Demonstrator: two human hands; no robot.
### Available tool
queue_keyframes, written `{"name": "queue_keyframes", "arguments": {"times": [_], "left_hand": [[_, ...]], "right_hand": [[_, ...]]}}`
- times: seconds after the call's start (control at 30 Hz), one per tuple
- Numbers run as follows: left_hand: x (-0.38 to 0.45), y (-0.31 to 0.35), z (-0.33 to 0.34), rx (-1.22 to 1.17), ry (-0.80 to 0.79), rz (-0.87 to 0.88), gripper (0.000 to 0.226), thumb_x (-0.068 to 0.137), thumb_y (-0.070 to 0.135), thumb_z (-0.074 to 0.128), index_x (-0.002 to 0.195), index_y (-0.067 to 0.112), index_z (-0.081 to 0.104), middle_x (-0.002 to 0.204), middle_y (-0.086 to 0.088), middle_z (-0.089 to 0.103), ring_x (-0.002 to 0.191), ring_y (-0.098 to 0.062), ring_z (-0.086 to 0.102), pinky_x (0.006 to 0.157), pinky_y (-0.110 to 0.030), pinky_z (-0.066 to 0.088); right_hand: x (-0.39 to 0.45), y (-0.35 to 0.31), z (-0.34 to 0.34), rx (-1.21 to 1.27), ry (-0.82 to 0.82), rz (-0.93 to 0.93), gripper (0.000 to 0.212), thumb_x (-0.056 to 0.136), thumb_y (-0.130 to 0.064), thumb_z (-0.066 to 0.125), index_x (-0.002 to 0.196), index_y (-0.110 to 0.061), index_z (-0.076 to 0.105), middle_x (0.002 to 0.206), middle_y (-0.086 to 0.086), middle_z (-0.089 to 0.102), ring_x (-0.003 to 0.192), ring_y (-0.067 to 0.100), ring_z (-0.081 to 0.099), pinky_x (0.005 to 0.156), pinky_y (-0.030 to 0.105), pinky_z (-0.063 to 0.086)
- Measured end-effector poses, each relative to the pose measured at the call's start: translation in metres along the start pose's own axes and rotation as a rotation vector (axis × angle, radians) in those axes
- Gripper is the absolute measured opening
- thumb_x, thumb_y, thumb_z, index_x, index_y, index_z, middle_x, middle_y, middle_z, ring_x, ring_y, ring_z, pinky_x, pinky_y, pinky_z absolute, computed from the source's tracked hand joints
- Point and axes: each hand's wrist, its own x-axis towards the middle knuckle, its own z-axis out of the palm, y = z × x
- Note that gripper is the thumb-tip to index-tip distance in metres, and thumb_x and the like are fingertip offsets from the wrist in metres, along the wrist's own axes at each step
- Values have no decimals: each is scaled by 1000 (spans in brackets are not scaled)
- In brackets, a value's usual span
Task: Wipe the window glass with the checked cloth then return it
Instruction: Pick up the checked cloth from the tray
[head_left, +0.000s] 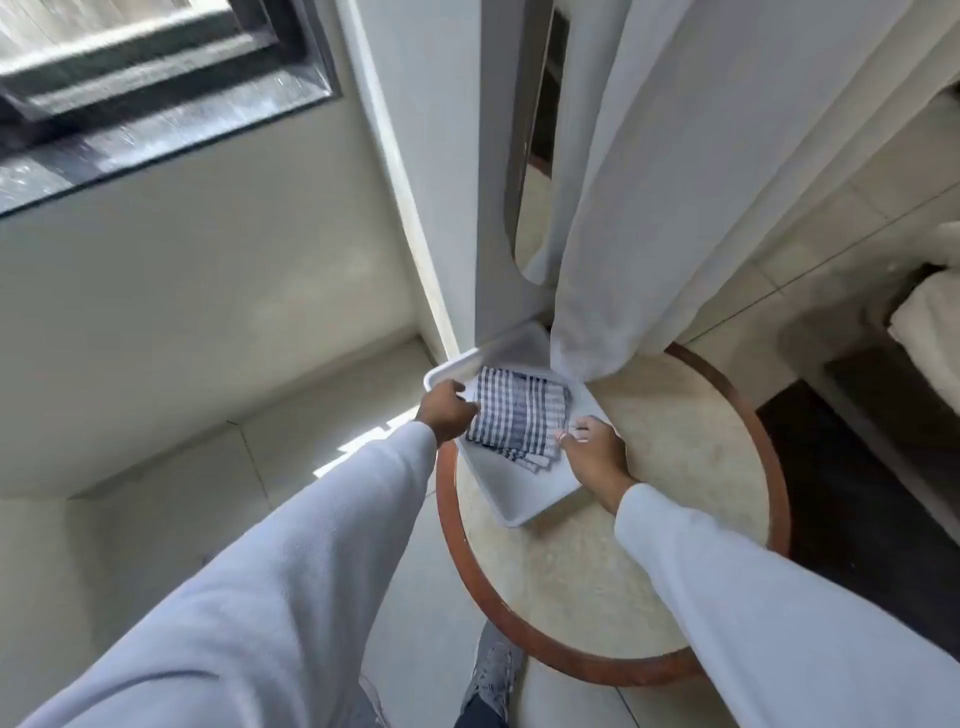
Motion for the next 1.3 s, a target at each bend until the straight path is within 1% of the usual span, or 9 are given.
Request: {"name": "queue_keyframes", "arguments": {"times": [0.13,0.23,0.33,0.5,0.6,0.77,0.93,1.13,1.3], "left_hand": [[50,1,23,33,24,0,56,104,10,57,157,-5,46,154,-25,58,142,-40,58,117,-46,50],[74,2,33,55,71,-11,53,102,16,57,149,-7,48,140,-27,64,130,-43,64,100,-47,57],[92,4,39,109,61,-37,67,107,30,58,159,-5,36,140,-23,66,125,-38,66,86,-37,47],[108,0,38,216,46,17,47,111,39,55,127,-3,70,120,-19,74,123,-38,69,90,-35,47],[106,-2,24,201,63,38,48,110,45,54,117,1,73,120,-19,76,118,-38,70,95,-36,49],[83,-3,-19,53,99,88,38,108,41,59,91,8,67,96,-15,68,92,-30,61,83,-37,49],[17,15,-116,-62,125,185,40,109,42,58,86,10,62,84,-6,62,83,-24,55,69,-33,42],[-103,44,-268,-210,333,391,38,112,40,53,81,19,50,77,2,49,70,-16,43,64,-36,34],[-242,82,-407,-364,536,575,39,110,49,52,98,13,63,91,-20,71,81,-22,64,71,-43,53]], "right_hand": [[56,8,24,-18,47,108,49,105,-33,67,138,1,59,142,21,66,130,38,62,95,34,45],[79,7,45,-8,91,112,60,102,-39,70,143,3,55,147,24,63,136,42,60,107,43,49],[94,2,65,-103,121,102,64,97,-33,79,143,5,54,148,26,60,140,44,56,111,49,52],[106,3,76,-84,74,135,39,97,-27,79,120,4,74,128,23,75,120,40,70,100,45,59],[98,1,65,97,0,111,33,99,-27,76,125,-6,73,126,16,78,114,36,74,103,46,61],[66,-30,52,222,-184,-23,33,102,-13,72,135,-7,69,135,13,76,124,30,72,113,50,56],[13,-110,35,366,-326,-110,17,101,-10,73,118,-10,74,120,14,81,94,18,79,82,29,67],[-94,-275,14,514,-392,-295,12,99,-9,75,111,-8,77,98,8,84,82,20,80,76,35,68],[-234,-433,-33,607,-493,-541,31,103,-14,71,125,8,68,122,29,78,112,48,76,99,61,62]]}}
